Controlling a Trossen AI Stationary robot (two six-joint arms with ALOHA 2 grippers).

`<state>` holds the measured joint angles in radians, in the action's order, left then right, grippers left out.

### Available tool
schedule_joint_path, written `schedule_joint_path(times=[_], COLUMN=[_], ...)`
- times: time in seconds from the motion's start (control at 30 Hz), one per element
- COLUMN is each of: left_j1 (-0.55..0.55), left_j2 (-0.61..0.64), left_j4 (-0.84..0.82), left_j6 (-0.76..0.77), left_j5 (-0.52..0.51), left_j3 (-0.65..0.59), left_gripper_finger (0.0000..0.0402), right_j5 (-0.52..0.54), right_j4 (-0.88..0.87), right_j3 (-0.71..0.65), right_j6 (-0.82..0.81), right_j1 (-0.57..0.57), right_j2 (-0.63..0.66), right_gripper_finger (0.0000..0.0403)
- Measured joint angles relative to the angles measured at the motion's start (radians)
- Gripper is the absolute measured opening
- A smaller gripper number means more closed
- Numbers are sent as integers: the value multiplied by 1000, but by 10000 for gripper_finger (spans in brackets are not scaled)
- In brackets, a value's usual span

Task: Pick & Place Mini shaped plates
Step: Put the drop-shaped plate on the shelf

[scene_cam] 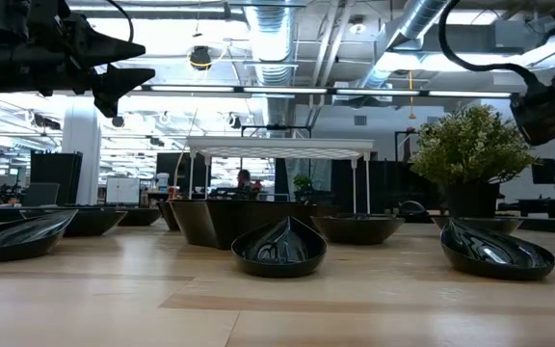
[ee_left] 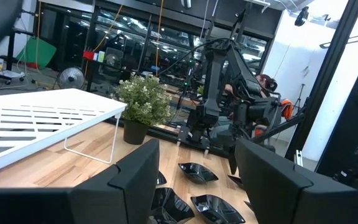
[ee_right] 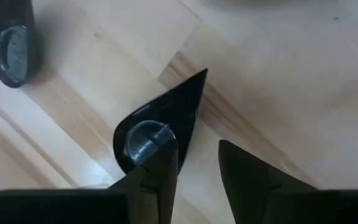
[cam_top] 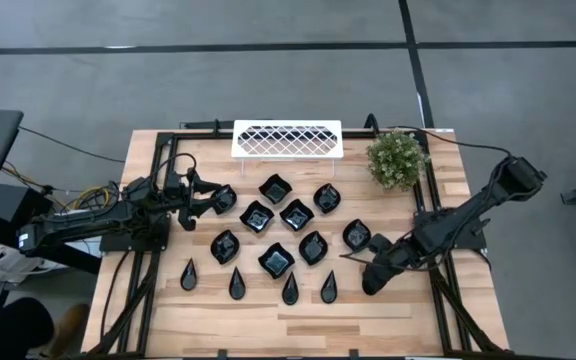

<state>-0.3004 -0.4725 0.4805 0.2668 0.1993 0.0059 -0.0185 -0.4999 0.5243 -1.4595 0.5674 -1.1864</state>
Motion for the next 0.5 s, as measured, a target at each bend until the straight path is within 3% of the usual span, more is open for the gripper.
schedule_joint_path(times=[0.5], left_j1=[0], left_j2=[0], left_j4=[7], left_j6=[3], left_j5=[0], left_j3=[0], left_gripper_finger=[214], right_j5=[19], right_j4=[36], right_j3=[0], right_j6=[22], right_j1=[2], right_j2=[-76], right_gripper_finger=[113])
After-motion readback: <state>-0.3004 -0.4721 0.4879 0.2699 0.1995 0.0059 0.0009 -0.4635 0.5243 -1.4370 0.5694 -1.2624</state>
